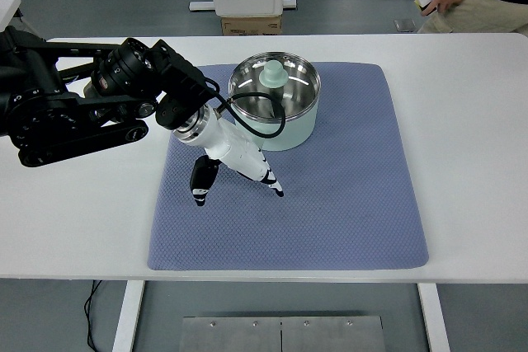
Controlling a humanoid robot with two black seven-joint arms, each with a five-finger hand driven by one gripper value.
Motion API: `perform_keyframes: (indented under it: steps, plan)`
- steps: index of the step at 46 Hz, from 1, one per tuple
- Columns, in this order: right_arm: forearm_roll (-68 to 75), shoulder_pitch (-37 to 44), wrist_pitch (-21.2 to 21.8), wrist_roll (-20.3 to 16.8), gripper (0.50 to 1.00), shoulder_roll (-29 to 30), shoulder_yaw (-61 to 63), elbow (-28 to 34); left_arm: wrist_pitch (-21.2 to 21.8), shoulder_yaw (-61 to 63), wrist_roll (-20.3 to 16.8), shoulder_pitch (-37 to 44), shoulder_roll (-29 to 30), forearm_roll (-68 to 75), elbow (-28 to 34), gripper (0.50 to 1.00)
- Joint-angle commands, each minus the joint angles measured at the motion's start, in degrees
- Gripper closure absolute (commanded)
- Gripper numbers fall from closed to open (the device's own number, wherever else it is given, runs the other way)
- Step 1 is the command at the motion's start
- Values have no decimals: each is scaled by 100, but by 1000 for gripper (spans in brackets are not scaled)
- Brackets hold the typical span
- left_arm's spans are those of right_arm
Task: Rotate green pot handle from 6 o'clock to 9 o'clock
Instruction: 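Pull the left hand back toward the robot, rotating the pot further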
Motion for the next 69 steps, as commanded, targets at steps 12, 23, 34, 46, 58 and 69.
perform_keyframes:
  steps: [12,23,34,46,58,69]
  plan:
    - [0,-6,0,0,500,0,0,0,0,188,-1,-89,81,0,-24,500]
    - [0,3,0,0,500,0,0,0,0,303,-1,-186,151,26,-24,500]
    - [0,3,0,0,500,0,0,0,0,364,-1,-221,195,194,-24,500]
    - [0,3,0,0,500,0,0,0,0,505,-1,-344,256,211,-15,500]
    - [0,3,0,0,500,0,0,0,0,672,-9,-484,344,343,-15,500]
    - [0,3,0,0,500,0,0,0,0,795,-9,-511,371,440,38,500]
